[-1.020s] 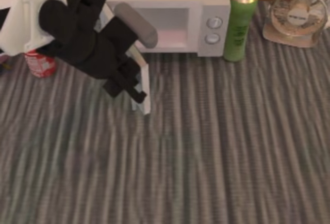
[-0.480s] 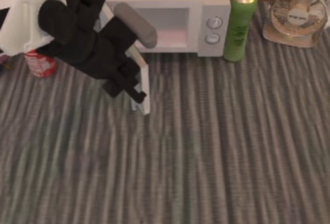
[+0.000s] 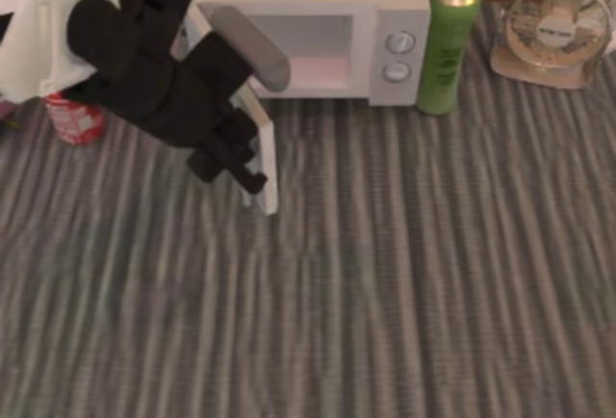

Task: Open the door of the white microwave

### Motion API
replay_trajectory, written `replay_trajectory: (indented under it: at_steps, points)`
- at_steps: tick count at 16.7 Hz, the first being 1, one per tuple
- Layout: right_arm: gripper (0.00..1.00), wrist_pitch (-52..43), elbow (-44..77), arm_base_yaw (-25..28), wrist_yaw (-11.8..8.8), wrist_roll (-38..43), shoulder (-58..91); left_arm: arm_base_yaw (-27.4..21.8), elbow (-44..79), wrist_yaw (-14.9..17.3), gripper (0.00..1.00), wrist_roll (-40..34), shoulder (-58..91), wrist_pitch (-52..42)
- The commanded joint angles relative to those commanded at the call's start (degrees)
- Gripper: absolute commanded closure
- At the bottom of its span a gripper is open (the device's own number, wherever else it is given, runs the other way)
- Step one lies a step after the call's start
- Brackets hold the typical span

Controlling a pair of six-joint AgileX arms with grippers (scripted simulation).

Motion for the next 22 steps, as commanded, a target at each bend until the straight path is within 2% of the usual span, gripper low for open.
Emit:
replay_trajectory:
  at_steps: [7,22]
  points:
    - [0.0,0.0,0.0,0.0,0.0,0.0,0.0,3.8,-0.5,4.1,1.0,9.2,-0.9,-2.7]
    - [0.0,0.0,0.0,0.0,0.0,0.0,0.0,4.0,-0.5,4.3,1.0,9.5,-1.0,-2.8]
